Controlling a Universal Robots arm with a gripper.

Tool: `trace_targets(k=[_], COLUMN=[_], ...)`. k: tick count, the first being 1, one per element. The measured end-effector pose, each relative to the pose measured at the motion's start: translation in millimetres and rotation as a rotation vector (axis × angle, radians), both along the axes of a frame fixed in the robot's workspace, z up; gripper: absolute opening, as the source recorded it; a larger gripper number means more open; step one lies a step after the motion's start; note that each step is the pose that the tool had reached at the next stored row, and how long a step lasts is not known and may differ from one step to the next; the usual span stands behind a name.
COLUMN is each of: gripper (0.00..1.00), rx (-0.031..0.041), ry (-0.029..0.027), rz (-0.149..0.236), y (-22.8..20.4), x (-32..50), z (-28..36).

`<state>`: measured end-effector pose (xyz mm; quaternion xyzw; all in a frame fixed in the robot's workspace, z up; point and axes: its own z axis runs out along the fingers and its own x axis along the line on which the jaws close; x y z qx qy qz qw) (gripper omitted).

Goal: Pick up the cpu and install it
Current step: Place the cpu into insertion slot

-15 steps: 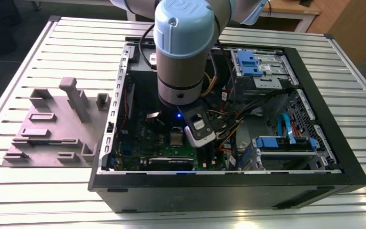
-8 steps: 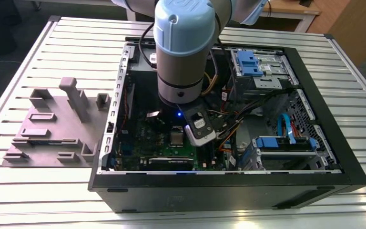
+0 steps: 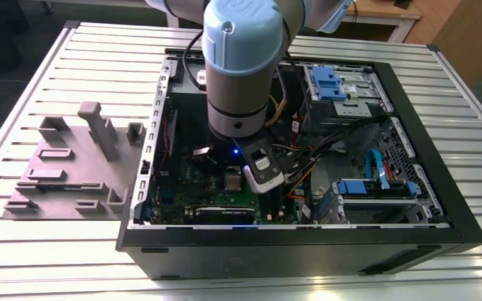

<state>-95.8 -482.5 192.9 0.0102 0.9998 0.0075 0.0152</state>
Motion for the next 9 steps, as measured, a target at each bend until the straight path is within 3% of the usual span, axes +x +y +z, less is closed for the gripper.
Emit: trace_targets(k=[9], gripper=[0.41], rx=[0.0035], ry=[-0.0001], rz=[0.000], y=[0.1], x=[-0.7], z=[-0.9])
